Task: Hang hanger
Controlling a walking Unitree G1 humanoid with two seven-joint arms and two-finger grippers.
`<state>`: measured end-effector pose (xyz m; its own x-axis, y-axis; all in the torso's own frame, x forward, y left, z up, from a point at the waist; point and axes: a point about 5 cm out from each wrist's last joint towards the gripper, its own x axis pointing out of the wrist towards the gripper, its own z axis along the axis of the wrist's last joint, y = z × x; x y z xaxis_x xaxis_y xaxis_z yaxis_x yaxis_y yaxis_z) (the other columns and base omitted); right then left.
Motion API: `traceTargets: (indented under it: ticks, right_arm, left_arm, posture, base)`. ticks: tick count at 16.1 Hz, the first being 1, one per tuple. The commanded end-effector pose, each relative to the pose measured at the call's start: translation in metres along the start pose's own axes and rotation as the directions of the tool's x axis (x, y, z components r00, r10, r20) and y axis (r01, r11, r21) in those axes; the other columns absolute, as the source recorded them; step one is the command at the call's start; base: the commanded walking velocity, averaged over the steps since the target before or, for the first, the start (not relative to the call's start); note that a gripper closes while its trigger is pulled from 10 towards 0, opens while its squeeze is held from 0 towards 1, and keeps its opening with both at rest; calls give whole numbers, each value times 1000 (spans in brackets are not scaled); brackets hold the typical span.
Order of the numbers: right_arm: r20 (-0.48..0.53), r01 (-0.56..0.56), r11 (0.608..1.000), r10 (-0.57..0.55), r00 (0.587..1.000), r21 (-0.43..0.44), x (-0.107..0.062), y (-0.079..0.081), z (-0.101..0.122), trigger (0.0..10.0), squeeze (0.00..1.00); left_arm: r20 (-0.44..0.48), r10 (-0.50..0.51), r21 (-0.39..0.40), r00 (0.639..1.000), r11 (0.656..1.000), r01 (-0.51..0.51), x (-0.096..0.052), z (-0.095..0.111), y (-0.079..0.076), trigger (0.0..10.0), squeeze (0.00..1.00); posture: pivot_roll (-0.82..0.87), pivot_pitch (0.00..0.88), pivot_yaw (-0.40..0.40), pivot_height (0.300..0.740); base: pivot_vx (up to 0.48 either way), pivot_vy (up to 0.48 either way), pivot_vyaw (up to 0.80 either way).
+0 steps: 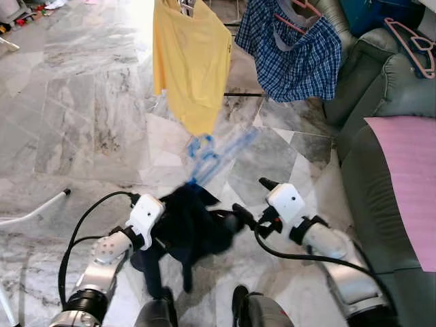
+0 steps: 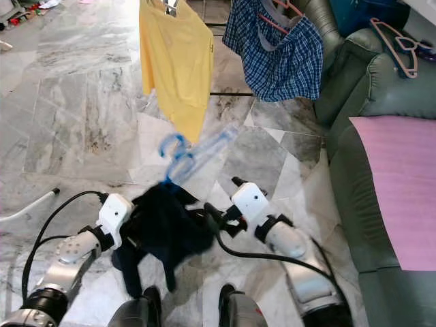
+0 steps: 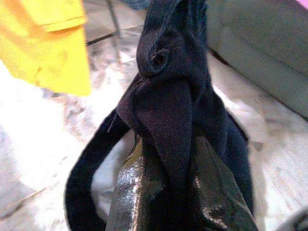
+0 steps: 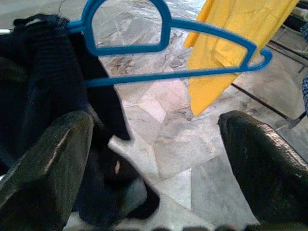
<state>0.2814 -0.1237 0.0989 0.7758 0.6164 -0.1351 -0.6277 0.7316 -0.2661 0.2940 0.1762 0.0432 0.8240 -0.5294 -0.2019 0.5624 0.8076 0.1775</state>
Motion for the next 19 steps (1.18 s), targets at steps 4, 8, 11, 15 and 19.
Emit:
traceTargets:
  ticks: [4,8,11,15,19]
  right_arm:
    - [-41,101,993,-98,994,62,-2,2,-13,10000,0]
    - [42,215,976,-217,975,38,7,-18,10,10000,0]
    - [121,403,910,-413,903,98,3,-34,27,10000,0]
    - [90,487,865,-498,863,118,-11,-38,15,10000,0]
    - [97,520,848,-528,844,101,-18,-48,17,10000,0]
  left_arm:
    - [22,146,-104,989,984,-143,10,2,-8,10000,0]
    - [66,201,-153,977,970,-189,22,19,-13,10000,0]
    - [140,269,-162,953,956,-246,23,39,-4,10000,0]
    - [137,382,-152,914,920,-362,19,40,0,10000,0]
    - [120,351,-196,929,925,-325,24,40,-12,10000,0]
  posture:
    - [-84,203,-51,740]
    - [-75,197,-69,740]
    - [-73,188,-52,740]
    - [-80,128,-29,740]
    - [-90,84,-21,740]
  base:
    - [0,0,0]
    - [0,0,0]
    - [0,0,0]
    - [0,0,0]
    - [0,0,0]
